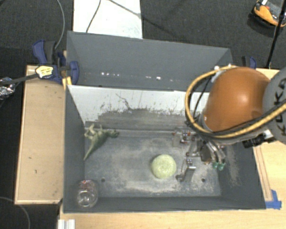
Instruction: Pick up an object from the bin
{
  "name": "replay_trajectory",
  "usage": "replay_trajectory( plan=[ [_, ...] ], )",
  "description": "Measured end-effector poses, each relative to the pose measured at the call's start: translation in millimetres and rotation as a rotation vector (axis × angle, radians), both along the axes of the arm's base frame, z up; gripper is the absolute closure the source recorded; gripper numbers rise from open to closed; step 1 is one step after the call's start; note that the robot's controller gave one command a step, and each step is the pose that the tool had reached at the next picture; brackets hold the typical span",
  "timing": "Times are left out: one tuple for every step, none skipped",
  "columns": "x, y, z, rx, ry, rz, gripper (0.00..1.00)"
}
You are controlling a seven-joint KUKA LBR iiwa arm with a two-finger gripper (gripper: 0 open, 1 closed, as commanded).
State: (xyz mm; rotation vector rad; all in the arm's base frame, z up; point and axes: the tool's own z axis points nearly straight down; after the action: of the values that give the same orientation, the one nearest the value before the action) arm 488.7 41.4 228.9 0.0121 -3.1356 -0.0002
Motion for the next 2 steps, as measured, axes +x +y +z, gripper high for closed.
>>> replay_trajectory(
  plan=[
    [1.3, -0.2, 4.3, 0.001, -0.008, -0.002, 0.0],
    [7.7, -2.7, -12.7, 0.002, -0.015, -0.06, 0.0]
  ],
)
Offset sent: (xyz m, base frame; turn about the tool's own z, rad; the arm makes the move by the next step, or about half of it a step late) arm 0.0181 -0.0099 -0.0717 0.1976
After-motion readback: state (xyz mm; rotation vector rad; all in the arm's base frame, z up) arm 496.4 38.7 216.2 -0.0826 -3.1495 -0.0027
